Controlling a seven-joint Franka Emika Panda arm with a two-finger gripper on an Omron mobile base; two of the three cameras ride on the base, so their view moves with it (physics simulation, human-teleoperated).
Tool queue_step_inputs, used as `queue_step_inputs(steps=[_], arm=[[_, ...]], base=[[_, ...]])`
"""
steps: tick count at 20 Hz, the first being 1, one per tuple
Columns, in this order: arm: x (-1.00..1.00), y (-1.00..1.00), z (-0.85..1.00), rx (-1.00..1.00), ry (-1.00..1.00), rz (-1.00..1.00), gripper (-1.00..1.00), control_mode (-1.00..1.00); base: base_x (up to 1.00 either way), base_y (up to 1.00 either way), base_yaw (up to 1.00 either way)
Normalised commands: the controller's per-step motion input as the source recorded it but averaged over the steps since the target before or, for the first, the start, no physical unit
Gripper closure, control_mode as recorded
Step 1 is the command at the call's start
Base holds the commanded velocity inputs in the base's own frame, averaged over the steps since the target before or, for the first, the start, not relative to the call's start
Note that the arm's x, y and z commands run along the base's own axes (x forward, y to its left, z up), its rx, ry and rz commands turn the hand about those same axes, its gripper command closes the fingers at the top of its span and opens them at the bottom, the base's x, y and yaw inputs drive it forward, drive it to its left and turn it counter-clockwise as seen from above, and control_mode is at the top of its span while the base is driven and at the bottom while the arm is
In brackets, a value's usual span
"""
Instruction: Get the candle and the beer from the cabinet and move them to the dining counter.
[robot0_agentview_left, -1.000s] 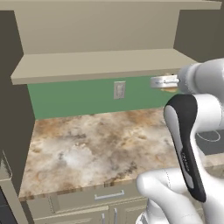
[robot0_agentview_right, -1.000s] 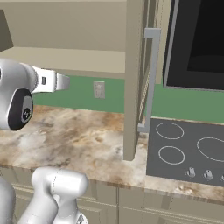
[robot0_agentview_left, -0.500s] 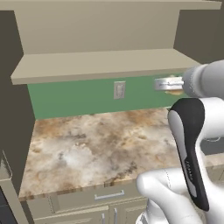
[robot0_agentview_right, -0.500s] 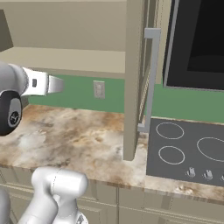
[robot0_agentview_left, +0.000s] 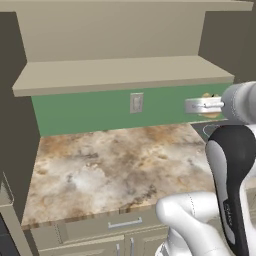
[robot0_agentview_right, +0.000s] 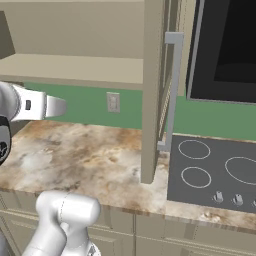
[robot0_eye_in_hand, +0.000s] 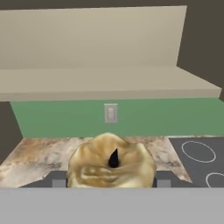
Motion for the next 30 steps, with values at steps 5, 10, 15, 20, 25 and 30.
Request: queue_step_inputs(steps=[5,10,15,20,25,30], arm=[[-0.24,0.00,0.00,0.00,0.00,0.00,1.00,-1.00],[-0.09,0.00,0.00,0.00,0.00,0.00,1.00,1.00],[0.00,0.00,0.00,0.00,0.00,0.00,1.00,1.00],[0.00,0.00,0.00,0.00,0.00,0.00,1.00,1.00],[0.00,0.00,0.00,0.00,0.00,0.00,1.00,1.00],[0.00,0.00,0.00,0.00,0.00,0.00,1.00,1.00]], base=[[0.00,0.00,0.00],[-0.25,0.00,0.00],[-0.95,-0.02,0.08],[-1.00,0.00,0.29],[-0.92,0.00,0.74],[-0.40,0.01,0.98]])
